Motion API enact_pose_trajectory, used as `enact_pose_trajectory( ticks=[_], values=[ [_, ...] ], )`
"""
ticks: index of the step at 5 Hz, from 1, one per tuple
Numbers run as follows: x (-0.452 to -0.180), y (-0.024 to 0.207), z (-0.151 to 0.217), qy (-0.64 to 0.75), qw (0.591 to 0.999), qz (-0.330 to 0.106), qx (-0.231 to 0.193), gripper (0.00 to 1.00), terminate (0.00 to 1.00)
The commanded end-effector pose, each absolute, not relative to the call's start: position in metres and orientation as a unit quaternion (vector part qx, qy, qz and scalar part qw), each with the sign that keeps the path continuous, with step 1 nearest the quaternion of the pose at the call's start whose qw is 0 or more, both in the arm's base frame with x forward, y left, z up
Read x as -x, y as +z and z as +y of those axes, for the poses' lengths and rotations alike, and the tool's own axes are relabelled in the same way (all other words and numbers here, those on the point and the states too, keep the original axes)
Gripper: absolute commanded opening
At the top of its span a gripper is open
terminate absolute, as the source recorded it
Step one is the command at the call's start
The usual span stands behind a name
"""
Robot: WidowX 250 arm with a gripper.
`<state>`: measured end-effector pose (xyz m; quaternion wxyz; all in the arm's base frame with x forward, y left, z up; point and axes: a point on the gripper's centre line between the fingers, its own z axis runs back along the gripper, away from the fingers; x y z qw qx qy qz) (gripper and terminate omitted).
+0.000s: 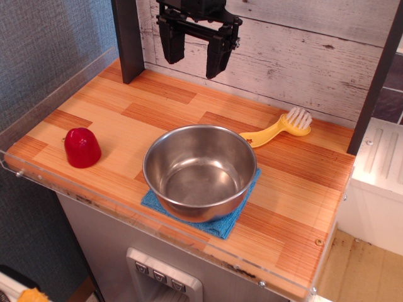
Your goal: Place the silver bowl on top of the blue towel
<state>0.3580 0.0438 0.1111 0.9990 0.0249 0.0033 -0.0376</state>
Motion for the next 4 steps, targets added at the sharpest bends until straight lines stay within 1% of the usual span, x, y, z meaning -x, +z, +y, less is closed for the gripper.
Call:
enact_pose_trajectory(
  ticks=[1, 3, 4],
  values=[
    [-0.3521, 0.1306, 0.0530, -0.036, 0.999, -0.022, -0.030, 1.00, 0.00],
    [-0.3521, 0.1306, 0.0530, -0.036, 0.999, -0.022, -0.030, 1.00, 0.00],
    [-0.3521, 0.1306, 0.0530, -0.036, 0.999, -0.022, -0.030, 1.00, 1.00]
  ],
)
